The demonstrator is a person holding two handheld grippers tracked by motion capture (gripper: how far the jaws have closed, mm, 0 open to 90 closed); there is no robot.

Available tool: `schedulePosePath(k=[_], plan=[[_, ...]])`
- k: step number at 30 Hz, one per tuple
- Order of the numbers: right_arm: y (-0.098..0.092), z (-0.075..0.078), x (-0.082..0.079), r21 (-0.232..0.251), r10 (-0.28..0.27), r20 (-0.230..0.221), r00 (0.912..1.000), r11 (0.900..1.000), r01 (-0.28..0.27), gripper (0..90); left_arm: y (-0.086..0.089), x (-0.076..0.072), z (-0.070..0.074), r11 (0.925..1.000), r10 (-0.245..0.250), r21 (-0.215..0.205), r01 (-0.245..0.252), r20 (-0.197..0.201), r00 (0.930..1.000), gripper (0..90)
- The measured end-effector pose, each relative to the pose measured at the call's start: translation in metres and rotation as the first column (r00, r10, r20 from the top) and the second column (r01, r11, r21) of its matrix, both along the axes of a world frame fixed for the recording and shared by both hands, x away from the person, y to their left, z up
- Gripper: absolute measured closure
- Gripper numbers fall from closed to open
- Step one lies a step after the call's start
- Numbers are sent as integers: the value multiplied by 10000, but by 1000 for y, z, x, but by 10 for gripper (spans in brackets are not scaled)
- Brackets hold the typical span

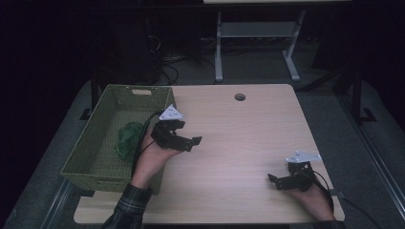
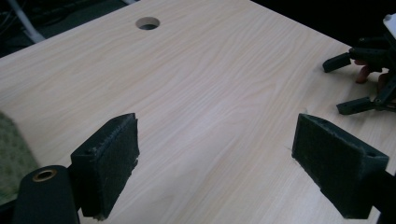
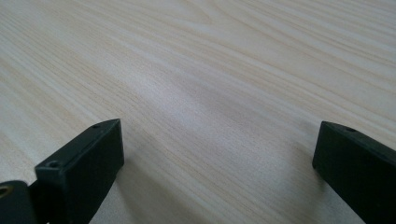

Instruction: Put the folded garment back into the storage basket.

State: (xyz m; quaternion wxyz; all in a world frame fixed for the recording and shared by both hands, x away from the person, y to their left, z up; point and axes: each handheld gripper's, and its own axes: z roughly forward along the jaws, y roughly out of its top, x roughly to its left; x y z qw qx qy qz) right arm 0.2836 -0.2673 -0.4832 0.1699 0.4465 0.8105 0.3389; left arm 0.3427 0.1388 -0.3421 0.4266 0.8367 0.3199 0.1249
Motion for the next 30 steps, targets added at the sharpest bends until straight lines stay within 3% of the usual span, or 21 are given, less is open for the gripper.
schedulePosePath(k=[14, 23, 30], plan=[[0, 0, 0, 2, -6, -3, 10000, 10000, 6, 17, -36, -9, -44, 9995, -262, -201, 260, -107, 9996, 138], [0, 0, 0, -5, 0, -5, 10000, 10000, 0, 17, -45, -12, -76, 9995, -230, 216, 231, -54, 9997, 139], [0, 0, 0, -2, -4, -8, 10000, 10000, 4, 17, -45, -12, -108, 9958, -248, 884, 256, -104, 9996, 138]])
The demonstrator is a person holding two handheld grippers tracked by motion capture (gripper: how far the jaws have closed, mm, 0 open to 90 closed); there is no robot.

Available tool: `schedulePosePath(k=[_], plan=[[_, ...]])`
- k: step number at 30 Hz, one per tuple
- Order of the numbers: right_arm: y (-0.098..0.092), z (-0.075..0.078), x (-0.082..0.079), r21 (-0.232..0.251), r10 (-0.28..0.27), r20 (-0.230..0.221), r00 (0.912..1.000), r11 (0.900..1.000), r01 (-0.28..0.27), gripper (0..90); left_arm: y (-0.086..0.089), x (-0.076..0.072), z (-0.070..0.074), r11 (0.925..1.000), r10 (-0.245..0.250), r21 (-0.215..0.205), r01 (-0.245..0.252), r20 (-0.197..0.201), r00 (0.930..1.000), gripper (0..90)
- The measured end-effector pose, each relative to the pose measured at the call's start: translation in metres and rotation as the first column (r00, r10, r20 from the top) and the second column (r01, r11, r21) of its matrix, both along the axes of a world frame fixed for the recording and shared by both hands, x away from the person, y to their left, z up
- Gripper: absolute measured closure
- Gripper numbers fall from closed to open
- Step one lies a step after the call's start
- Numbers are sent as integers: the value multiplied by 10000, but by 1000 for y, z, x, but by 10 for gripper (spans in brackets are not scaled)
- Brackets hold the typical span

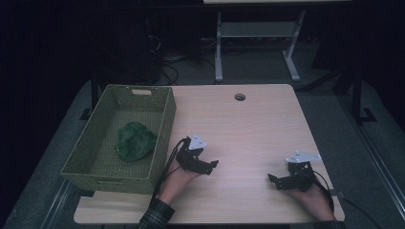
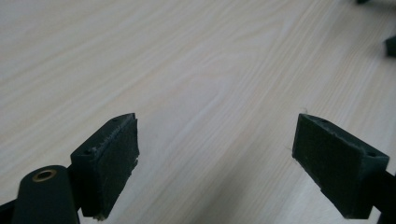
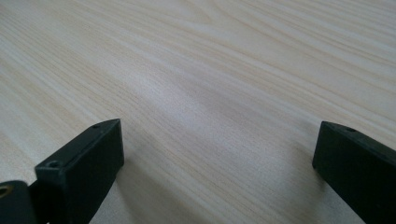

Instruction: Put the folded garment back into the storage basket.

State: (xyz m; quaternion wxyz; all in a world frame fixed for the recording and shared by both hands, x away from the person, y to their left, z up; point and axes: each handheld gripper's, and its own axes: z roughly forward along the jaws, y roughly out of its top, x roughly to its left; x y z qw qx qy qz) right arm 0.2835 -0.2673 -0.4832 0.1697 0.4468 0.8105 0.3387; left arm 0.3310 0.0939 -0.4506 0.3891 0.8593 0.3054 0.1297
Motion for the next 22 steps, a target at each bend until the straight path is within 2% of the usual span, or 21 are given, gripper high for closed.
schedulePosePath(k=[3, 6, 7, 9, 11, 22], plan=[[0, 0, 0, -1, 1, 1, 10000, 10000, -1, 17, 0, 0, -15, 9996, 42, 286, -44, 69, 10000, 138], [0, 0, 0, -2, 1, -1, 10000, 10000, -1, 17, 1, 0, -25, 9993, 122, 350, -122, 7, 9999, 137], [0, 0, 0, 1, -6, -5, 10000, 10000, 6, 17, 0, 0, -27, 9986, 90, 515, -89, -16, 10000, 137], [0, 0, 0, 4, -7, -6, 10000, 10000, 7, 17, 0, 1, -27, 9984, 164, 539, -166, 47, 9999, 132], [0, 0, 0, 7, -4, -2, 10000, 10000, 4, 17, 0, 3, -28, 9985, 228, 496, -224, -75, 9997, 132], [0, 0, 0, 6, -6, -1, 10000, 10000, 6, 17, 0, 3, -28, 9985, 224, 506, -221, -71, 9997, 134]])
